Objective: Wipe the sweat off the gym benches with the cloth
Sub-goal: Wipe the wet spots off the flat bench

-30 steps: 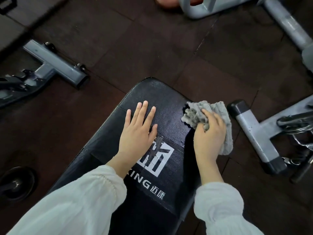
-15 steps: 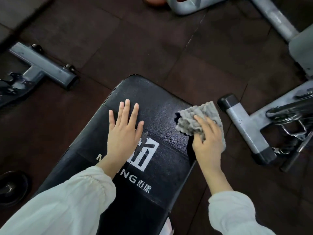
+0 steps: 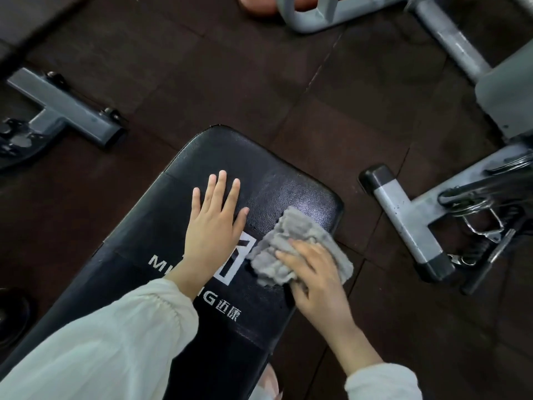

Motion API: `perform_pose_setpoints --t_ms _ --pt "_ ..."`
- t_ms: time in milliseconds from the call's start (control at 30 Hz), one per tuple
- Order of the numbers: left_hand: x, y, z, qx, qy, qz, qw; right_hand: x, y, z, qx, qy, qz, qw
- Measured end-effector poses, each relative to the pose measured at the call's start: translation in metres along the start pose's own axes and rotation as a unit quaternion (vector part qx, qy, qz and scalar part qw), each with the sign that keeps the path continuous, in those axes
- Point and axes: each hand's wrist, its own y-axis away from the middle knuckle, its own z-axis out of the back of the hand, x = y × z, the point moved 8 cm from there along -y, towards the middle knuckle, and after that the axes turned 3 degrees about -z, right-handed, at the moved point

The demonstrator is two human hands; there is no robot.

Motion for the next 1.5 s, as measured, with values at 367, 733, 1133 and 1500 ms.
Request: perform_pose_setpoints --t_ms 367,733,1133,1500 --pt "0.001 0.001 -0.002 0.001 -0.008 -0.003 1.000 -0.012 -0.093 0.001 0.004 0.015 -0.056 0.998" --pt "0.000 0.001 0.003 -0.007 -0.009 -0.004 1.000 -0.025 -0.146 0.002 0.016 0.021 -0.130 0.991" --pt "-0.014 0.065 0.007 0.004 -0.047 -0.053 0.998 -0.035 -0.030 0.022 -0.026 -0.006 -0.099 0.995" --pt "-0.010 0.071 0.003 0.007 -0.035 -0.059 0.998 0.018 0.074 -0.014 0.040 -0.064 0.040 0.996"
